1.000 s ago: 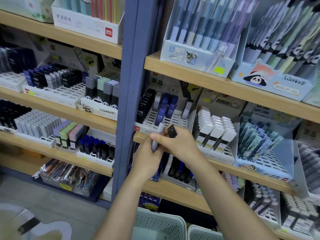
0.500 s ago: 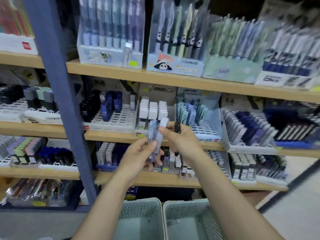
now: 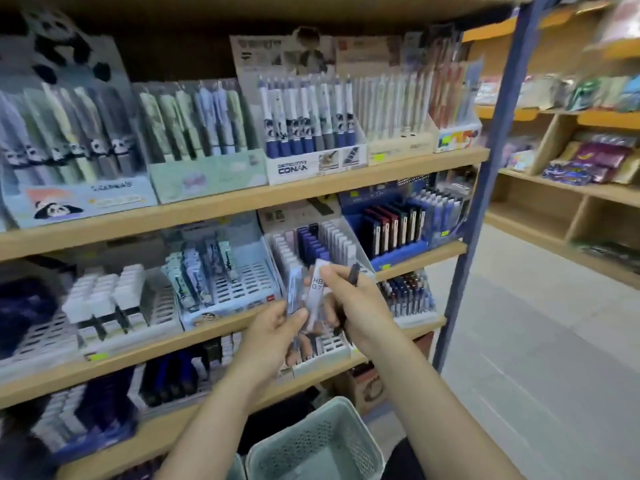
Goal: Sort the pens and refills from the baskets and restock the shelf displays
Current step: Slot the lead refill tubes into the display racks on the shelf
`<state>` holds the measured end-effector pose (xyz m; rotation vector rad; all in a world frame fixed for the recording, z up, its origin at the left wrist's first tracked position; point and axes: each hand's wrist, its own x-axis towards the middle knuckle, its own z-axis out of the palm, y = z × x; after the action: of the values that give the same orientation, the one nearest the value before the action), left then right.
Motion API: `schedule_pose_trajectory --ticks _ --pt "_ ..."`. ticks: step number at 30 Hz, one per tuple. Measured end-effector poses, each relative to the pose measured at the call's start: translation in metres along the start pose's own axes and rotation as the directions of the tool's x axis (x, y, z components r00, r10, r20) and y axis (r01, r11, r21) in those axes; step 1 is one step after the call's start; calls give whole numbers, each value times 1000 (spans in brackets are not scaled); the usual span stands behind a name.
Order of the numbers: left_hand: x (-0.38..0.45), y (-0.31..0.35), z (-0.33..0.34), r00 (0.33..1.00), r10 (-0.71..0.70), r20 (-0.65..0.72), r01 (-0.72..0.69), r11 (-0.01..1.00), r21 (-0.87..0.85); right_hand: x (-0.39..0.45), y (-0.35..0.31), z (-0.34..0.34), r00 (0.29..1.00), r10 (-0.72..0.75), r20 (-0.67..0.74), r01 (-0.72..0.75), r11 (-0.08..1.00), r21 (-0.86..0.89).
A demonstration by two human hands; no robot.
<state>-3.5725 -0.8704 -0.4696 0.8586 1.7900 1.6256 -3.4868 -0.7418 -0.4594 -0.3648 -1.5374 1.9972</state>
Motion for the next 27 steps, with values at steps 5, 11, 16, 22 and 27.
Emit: schedule_pose_trajectory --ticks 5,11,16,22,27 --pt "22 -2 32 996 -59 62 63 996 -63 8 3 -46 999 -27 27 25 997 76" --pt "27 -4 46 995 -39 95 47 996 -81 11 10 -56 1000 -23 -11 24 993 115" --pt "21 -3 41 998 -10 68 14 998 -63 6 9 -50 1000 1 20 -2 997 82" --pt "2 -5 6 996 36 -80 -38 999 -33 9 11 -6 998 50 29 -52 996 67" --pt "-22 -15 -61 971 64 -229 -63 998 10 14 16 74 995 83 53 -79 994 -79"
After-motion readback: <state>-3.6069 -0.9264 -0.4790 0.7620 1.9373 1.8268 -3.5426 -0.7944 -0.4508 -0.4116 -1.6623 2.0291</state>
